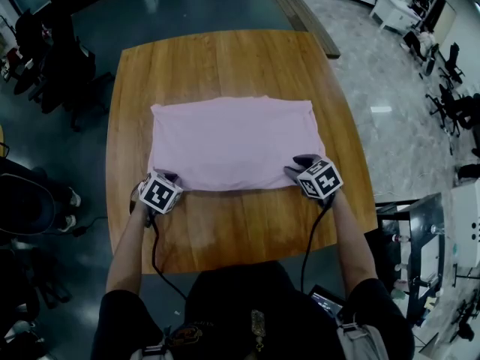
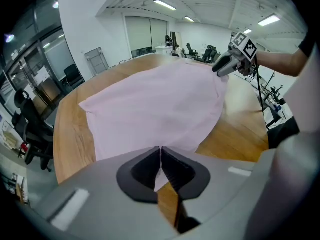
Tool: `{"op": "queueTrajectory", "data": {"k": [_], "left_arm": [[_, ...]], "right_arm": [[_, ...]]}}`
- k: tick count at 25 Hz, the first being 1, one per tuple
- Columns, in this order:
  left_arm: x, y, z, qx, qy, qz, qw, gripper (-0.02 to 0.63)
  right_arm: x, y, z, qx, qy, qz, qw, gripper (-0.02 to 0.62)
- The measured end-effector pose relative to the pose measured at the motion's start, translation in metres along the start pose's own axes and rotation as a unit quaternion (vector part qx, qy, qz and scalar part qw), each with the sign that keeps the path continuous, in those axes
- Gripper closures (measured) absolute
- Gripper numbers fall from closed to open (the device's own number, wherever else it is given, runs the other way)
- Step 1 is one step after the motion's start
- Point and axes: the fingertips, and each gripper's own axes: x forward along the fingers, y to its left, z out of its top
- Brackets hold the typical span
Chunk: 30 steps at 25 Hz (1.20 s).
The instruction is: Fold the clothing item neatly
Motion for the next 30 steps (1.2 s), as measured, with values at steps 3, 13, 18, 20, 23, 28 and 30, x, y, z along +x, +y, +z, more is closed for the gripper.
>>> {"op": "queueTrajectory", "data": {"k": [3,13,18,20,23,28,30], "left_arm": [[0.000,0.001,-0.002,0.000,0.008,-0.002,1.0000,0.588],[-0.019,0.047,0.021,-0.061,-0.033,0.042,0.9967,0.589],[0.004,0.061,0.025,-0.081,-0.034,0.065,0.9940,0.586],[0.003,0.067,0.024,-0.083,-0.034,0.083,0.9925,0.569],[-0.008,0.070,0.012,-0.113,-0.045,0.091,0.9884,0.495],[-0.053,0.063,0.002,-0.167,-0.125,0.095,0.9734,0.485],[-0.066,0.055,0.003,-0.171,-0.149,0.096,0.9691,0.494]], "right_arm": [[0.005,0.002,-0.009,-0.037,0.039,-0.006,0.999,0.481],[-0.015,-0.029,0.028,0.029,-0.032,-0.058,0.997,0.588],[0.007,-0.045,0.019,0.069,-0.025,-0.091,0.993,0.586],[0.011,-0.047,0.016,0.081,-0.024,-0.102,0.991,0.567],[-0.007,-0.051,0.021,0.096,-0.047,-0.136,0.985,0.483],[-0.057,-0.029,0.030,0.135,-0.125,-0.152,0.971,0.476],[-0.074,-0.012,0.036,0.142,-0.163,-0.152,0.964,0.476]]}}
